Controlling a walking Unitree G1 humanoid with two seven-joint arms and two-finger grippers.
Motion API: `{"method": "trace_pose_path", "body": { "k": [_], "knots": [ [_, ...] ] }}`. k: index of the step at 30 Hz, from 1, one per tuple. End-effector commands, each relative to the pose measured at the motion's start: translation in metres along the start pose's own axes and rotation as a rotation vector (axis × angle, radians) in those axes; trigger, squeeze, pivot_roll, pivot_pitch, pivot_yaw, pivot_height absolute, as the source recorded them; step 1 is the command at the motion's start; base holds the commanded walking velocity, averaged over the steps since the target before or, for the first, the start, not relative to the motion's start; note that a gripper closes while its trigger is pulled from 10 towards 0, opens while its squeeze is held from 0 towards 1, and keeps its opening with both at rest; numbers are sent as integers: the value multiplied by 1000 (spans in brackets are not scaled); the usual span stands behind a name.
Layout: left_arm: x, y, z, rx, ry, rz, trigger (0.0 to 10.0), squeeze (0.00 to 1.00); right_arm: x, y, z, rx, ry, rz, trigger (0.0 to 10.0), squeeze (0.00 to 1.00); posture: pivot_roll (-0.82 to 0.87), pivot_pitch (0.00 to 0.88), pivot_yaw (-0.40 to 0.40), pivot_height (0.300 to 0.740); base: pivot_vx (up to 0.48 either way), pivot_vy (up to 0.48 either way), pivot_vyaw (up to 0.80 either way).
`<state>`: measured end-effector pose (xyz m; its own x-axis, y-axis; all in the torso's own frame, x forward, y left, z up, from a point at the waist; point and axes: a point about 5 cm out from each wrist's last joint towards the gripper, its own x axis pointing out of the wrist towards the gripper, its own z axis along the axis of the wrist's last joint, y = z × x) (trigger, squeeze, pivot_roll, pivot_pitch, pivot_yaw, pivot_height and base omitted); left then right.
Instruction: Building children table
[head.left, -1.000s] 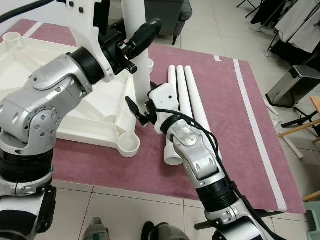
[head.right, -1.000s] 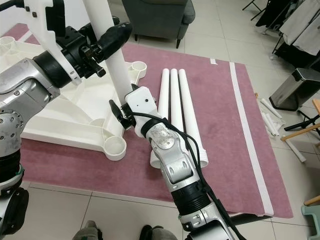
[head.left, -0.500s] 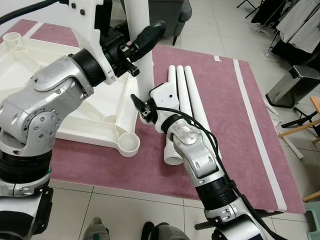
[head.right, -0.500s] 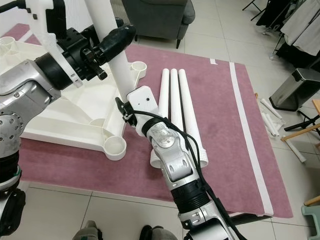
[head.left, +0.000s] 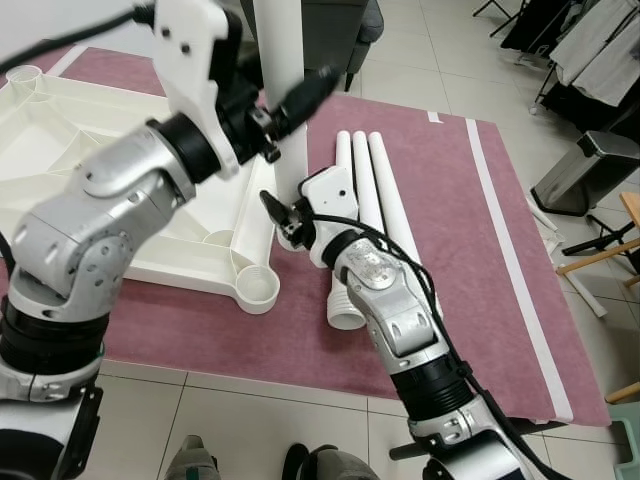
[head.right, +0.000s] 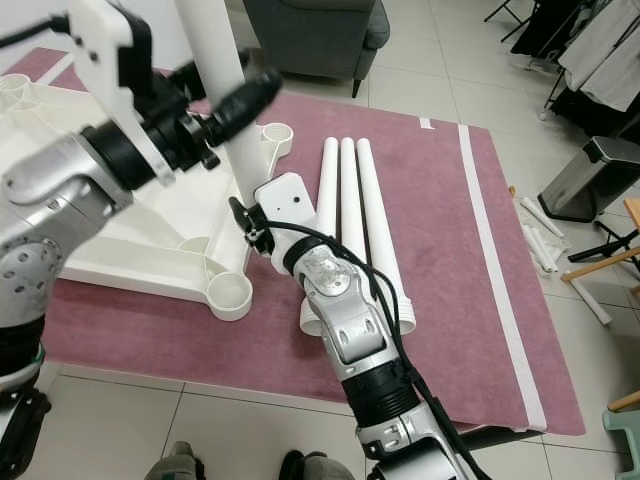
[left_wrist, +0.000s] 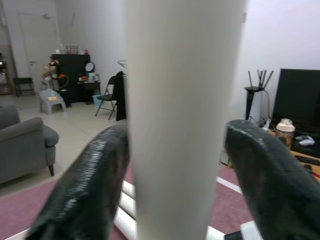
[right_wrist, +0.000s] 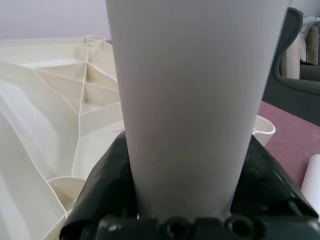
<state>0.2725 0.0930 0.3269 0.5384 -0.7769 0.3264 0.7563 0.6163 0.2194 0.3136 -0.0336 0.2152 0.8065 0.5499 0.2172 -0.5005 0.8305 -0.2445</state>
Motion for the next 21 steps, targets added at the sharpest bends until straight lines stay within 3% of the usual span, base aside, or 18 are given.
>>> {"method": "trace_pose_path", "body": {
  "k": [1, 2, 6, 8, 12, 13, 14, 15, 17, 18, 20, 21],
  "knots": [
    [0, -5, -3, -2, 6, -108, 10000, 1000, 0, -5, 8, 19, -32, -26, 0, 0, 152, 66, -72, 740, 0, 0, 0],
    [-4, -2, -1, -37, -16, -74, 10000, 0, 0, -9, 9, 46, -39, -51, 0, 0, 147, 68, -65, 740, 0, 0, 0],
    [-15, 1, 3, -77, -55, -53, 10000, 0, -1, -21, 10, 112, -51, -122, 0, 0, 147, 69, -63, 740, 0, 0, 0],
    [-27, 0, 3, -81, -77, -55, 10000, 0, -3, -36, 11, 144, -67, -181, 0, 0, 149, 67, -59, 740, 0, 0, 0],
    [-39, 4, -7, -54, -19, 1, 10000, 0, -7, -48, 12, 148, -87, -222, 0, 0, 149, 64, -55, 740, 0, 0, 0],
    [-43, 7, -18, 4, 60, 53, 10000, 0, -9, -51, 14, 144, -103, -229, 8196, 0, 149, 61, -50, 740, 0, 0, 0],
    [-43, 7, -18, 4, 60, 53, 10000, 0, -9, -51, 14, 144, -103, -229, 8196, 0, 149, 61, -50, 740, 0, 0, 0],
    [-47, 12, -32, 66, 145, 116, 10000, 0, -12, -54, 18, 140, -130, -233, 10000, 0, 152, 58, -49, 740, 0, 0, 0],
    [-47, 12, -32, 66, 145, 116, 10000, 0, -12, -54, 18, 140, -130, -233, 10000, 0, 152, 58, -49, 740, 0, 0, 0],
    [-52, 15, -48, 148, 224, 189, 10000, 0, -16, -56, 21, 139, -156, -235, 10000, 0, 153, 54, -42, 740, 0, 0, 0],
    [-52, 15, -48, 148, 224, 189, 10000, 0, -16, -56, 21, 139, -156, -235, 10000, 0, 153, 54, -42, 740, 0, 0, 0],
    [-57, 16, -64, 202, 289, 250, 10000, 0, -20, -56, 24, 144, -176, -237, 10000, 0, 149, 48, -30, 740, 0, 0, 0]
  ]
}}
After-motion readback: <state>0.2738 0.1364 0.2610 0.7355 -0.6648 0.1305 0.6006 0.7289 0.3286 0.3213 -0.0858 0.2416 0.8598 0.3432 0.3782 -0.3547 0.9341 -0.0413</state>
